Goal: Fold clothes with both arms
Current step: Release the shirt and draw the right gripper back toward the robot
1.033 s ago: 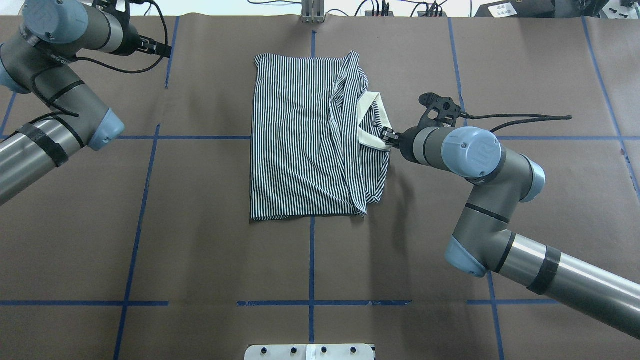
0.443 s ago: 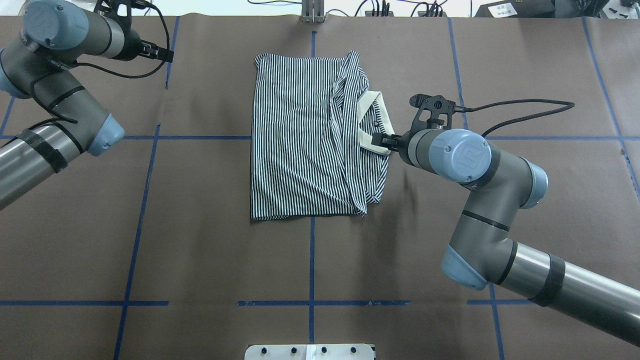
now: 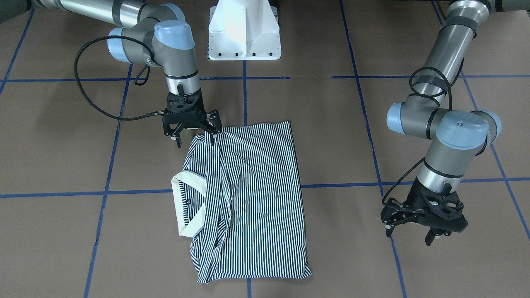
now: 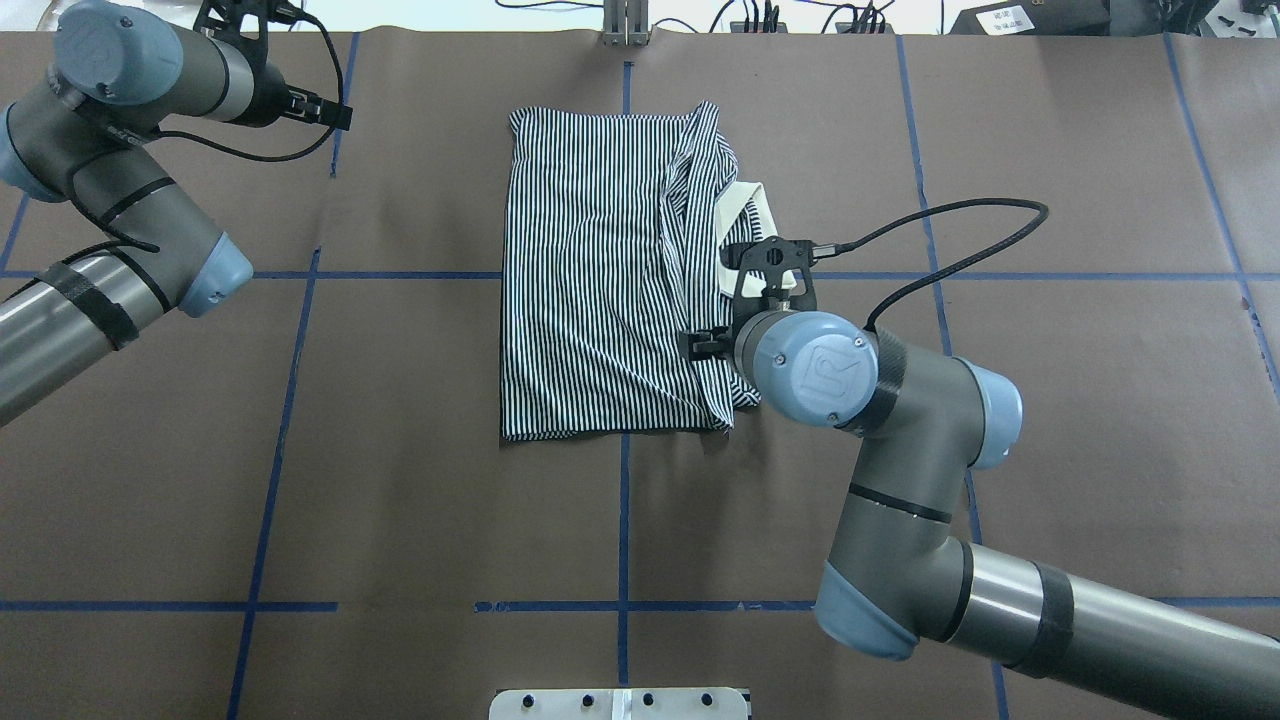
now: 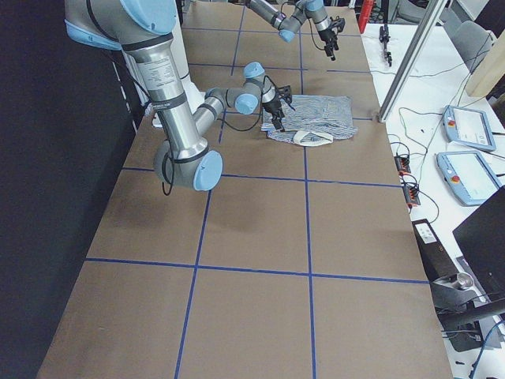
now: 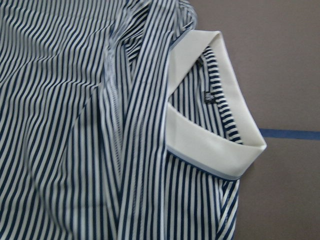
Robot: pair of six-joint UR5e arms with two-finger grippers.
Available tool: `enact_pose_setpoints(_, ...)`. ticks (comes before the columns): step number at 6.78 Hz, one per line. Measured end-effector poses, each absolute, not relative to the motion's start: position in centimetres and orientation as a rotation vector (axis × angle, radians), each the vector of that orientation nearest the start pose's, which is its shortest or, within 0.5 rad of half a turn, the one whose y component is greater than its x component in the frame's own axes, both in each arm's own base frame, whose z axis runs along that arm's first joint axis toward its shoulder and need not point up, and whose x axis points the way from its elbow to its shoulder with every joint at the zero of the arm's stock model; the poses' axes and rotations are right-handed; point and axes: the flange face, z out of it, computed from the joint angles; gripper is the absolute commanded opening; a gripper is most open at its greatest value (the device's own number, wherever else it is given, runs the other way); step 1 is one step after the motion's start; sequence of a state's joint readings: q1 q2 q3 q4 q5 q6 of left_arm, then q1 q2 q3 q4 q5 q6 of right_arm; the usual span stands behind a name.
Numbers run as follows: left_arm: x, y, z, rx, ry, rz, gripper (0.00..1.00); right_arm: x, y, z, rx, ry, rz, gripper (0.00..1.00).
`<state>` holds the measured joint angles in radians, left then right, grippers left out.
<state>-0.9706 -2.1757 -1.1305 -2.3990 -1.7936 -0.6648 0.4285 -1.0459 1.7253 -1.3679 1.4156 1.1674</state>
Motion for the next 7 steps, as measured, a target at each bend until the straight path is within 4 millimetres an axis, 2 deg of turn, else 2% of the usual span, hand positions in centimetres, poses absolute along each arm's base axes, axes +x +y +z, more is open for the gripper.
enact_pose_setpoints(2,35.4,-68.7,41.6,0.660,0.766,0.046,1.00,-56.2,-37.1,26.7,0.578,-0.664,-0.121,1.00)
enact_pose_setpoints(3,36.0,-68.3,41.4,0.656,0.774,0.044,1.00,-57.1,-35.7,27.2,0.598,-0.625,-0.190,0.83)
enact_pose_setpoints(4,36.2,-68.2,41.3,0.655,0.779,0.044,1.00,-57.8,-34.4,27.5,0.605,-0.604,-0.228,0.59)
enact_pose_setpoints(5,36.4,-68.1,41.3,0.655,0.780,0.045,1.00,-58.3,-33.5,27.8,0.612,-0.591,-0.249,0.42)
enact_pose_setpoints(6,36.4,-68.0,41.3,0.654,0.781,0.045,1.00,-58.5,-33.0,28.3,0.613,-0.580,-0.264,0.29)
enact_pose_setpoints(7,36.4,-68.0,41.3,0.654,0.781,0.046,1.00,-58.5,-32.8,28.8,0.616,-0.567,-0.284,0.22)
